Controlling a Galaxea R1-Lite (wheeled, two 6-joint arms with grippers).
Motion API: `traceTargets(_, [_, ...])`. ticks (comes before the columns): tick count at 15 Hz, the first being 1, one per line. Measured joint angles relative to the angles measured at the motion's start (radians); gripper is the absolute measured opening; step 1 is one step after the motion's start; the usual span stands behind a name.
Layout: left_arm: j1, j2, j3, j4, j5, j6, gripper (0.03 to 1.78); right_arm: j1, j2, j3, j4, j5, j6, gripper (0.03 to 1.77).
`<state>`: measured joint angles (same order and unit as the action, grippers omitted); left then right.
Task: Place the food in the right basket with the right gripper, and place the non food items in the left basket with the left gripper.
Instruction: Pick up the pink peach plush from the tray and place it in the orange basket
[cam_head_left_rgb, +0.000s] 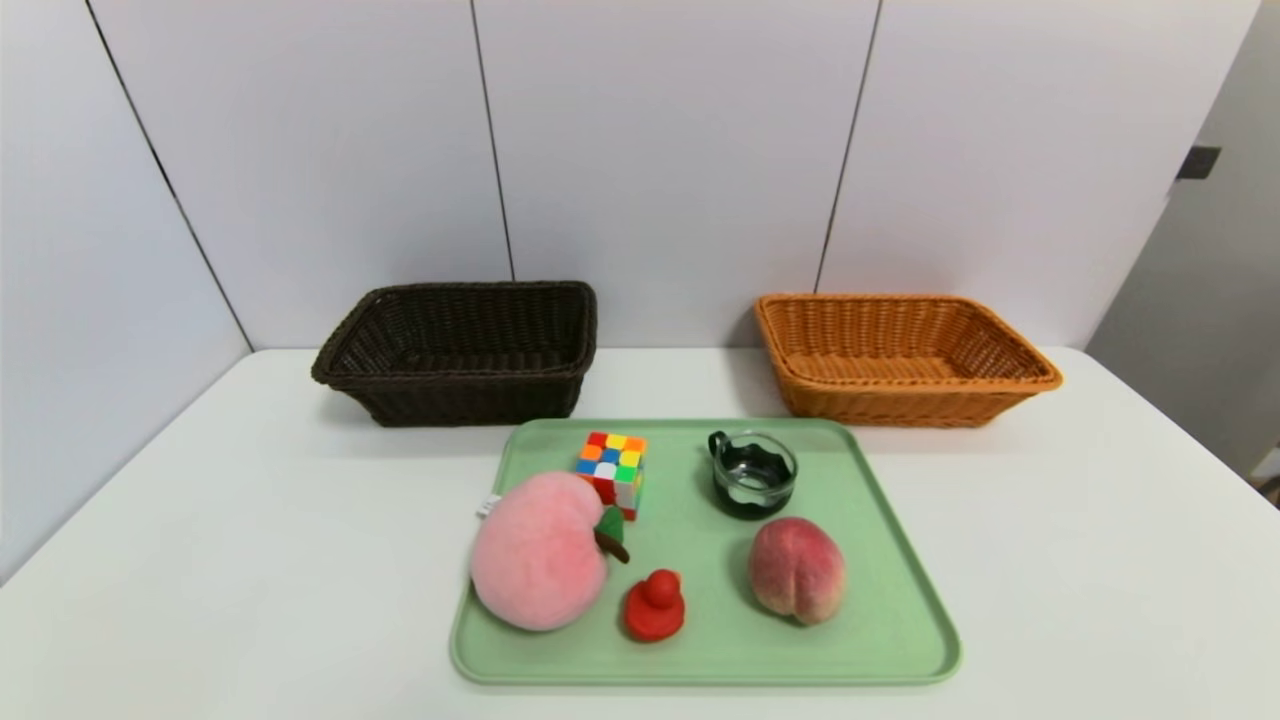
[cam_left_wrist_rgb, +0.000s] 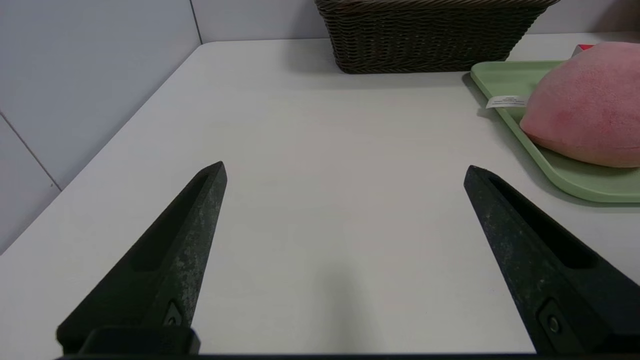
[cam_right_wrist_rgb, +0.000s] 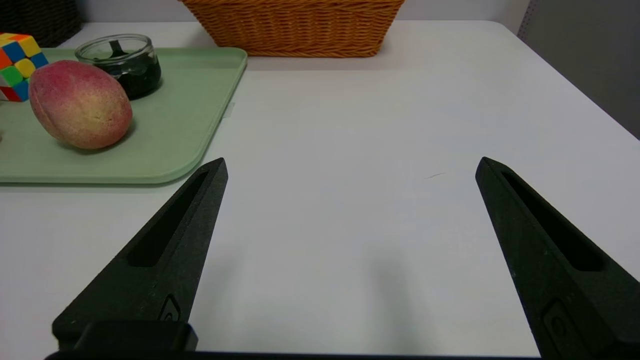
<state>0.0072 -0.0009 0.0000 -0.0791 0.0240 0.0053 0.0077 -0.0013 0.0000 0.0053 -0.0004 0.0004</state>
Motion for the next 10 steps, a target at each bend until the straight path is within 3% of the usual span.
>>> traceTargets(10, [0.000, 0.000, 0.000, 0.000, -0.007, 0.008, 1.69, 0.000, 0.000, 0.000, 0.001, 0.000, -0.003, 1.71])
